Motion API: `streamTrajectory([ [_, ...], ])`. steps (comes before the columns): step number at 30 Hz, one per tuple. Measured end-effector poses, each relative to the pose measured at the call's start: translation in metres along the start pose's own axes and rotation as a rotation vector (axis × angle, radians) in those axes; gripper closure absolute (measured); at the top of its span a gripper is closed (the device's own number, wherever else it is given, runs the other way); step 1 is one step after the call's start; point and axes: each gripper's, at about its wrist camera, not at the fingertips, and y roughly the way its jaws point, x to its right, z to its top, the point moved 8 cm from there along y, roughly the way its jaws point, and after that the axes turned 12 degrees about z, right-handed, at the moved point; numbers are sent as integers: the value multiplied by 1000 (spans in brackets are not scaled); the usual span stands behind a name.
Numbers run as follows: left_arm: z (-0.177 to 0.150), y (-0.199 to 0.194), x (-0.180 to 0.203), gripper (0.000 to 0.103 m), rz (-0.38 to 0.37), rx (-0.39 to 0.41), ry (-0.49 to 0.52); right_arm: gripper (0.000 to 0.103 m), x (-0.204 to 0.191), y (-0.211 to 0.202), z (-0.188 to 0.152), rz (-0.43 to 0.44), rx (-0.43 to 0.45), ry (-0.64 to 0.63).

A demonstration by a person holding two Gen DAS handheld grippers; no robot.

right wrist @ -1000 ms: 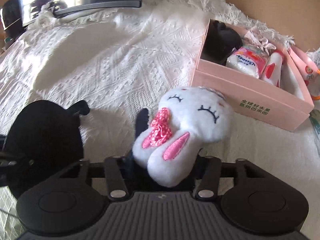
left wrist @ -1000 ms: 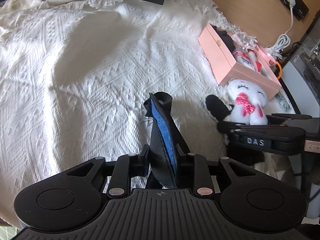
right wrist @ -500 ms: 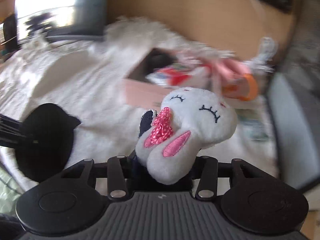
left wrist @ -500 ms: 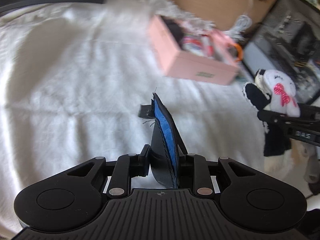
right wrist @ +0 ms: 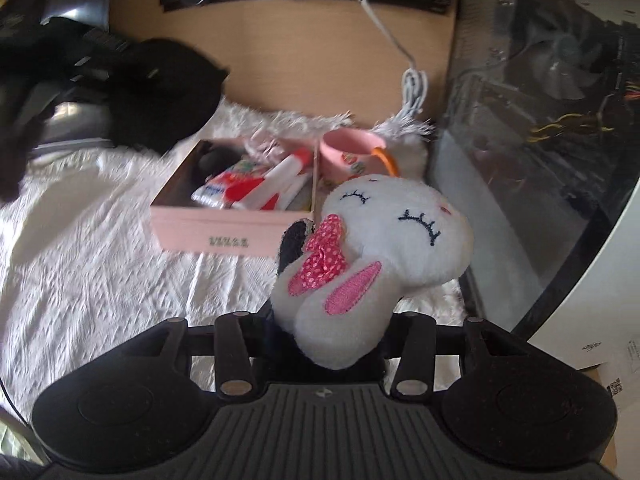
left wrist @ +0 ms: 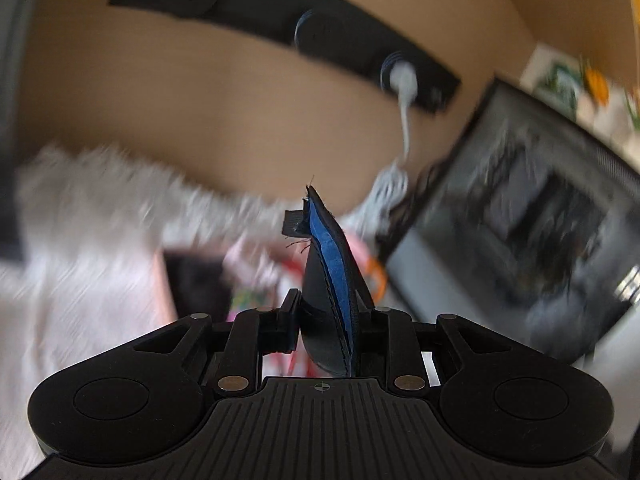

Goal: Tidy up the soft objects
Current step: 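Lower the eye mask into the pink box and open the left gripper while the right gripper holds the bunny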

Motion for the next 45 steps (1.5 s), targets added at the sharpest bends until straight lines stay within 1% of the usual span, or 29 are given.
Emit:
streamTrajectory([
  [2, 13, 27, -4, 76, -36, 10, -58, 58, 3, 0, 1, -7, 1, 4],
  [3, 11, 44, -8, 76, -47, -18, -88, 58, 6, 1, 1, -11, -5, 4],
  [4, 5, 65, -14, 76, -41, -66, -124, 58, 7, 4, 0, -17, -15, 4],
  [5, -4, 88, -20, 75, -20, -120, -147, 58, 9, 8, -2, -20, -26, 4],
  [7, -29, 123, -31, 75, 55, -197, -130, 58, 12, 13, -7, -24, -49, 5],
  [8, -40, 134, -36, 71, 106, -223, -105, 58, 14, 16, -9, -24, -59, 5],
  [9, -47, 140, -39, 65, 133, -229, -92, 58, 15, 18, -12, -25, -68, 5],
  [10, -49, 140, -41, 64, 122, -203, -101, 58, 18, 21, -13, -26, -78, 6],
  [11, -49, 138, -42, 64, 122, -198, -105, 58, 20, 24, -15, -27, -85, 8],
  [12, -48, 137, -42, 63, 138, -200, -99, 58, 23, 27, -15, -29, -91, 11],
  [14, -40, 132, -48, 65, 179, -180, -63, 58, 27, 36, -12, -27, -104, 18],
  [15, -36, 127, -50, 65, 189, -166, -53, 58, 27, 38, -10, -23, -101, 17],
  [17, -32, 119, -55, 65, 186, -161, -69, 58, 24, 40, 2, -1, -75, 1],
  [18, -32, 114, -59, 65, 178, -165, -76, 58, 22, 41, 11, 15, -53, -15],
  [19, -33, 111, -62, 68, 176, -168, -76, 58, 20, 42, 20, 28, -34, -27],
  [20, -34, 108, -63, 74, 180, -168, -71, 58, 17, 44, 35, 48, -10, -45],
  [22, -39, 105, -65, 80, 183, -175, -66, 58, 10, 49, 66, 89, 42, -73],
  [24, -40, 103, -68, 80, 181, -182, -85, 58, 1, 59, 100, 137, 103, -101],
  [26, -41, 100, -69, 80, 172, -181, -105, 58, -9, 78, 132, 189, 139, -114],
  [29, -39, 95, -69, 80, 147, -171, -139, 58, -19, 125, 160, 269, 117, -90],
  [31, -40, 96, -67, 80, 119, -185, -169, 58, -22, 167, 160, 303, 47, -83],
  [33, -44, 97, -65, 80, 102, -204, -191, 58, -24, 209, 146, 310, -56, -79],
  [34, -45, 95, -65, 76, 92, -202, -201, 57, -26, 222, 137, 311, -99, -69],
  [35, -45, 93, -65, 74, 74, -193, -217, 57, -29, 234, 130, 313, -121, -59],
  [36, -44, 91, -65, 76, 64, -192, -229, 57, -33, 238, 128, 322, -110, -63],
  [39, -42, 87, -71, 77, 89, -184, -223, 56, -53, 244, 129, 391, -112, -83],
  [41, -40, 86, -75, 77, 102, -185, -233, 55, -58, 248, 132, 388, -101, -119],
  [44, -36, 81, -75, 77, 86, -170, -244, 54, -47, 244, 131, 405, -105, -105],
  [45, -35, 80, -73, 77, 82, -166, -242, 48, -43, 242, 135, 402, -110, -95],
])
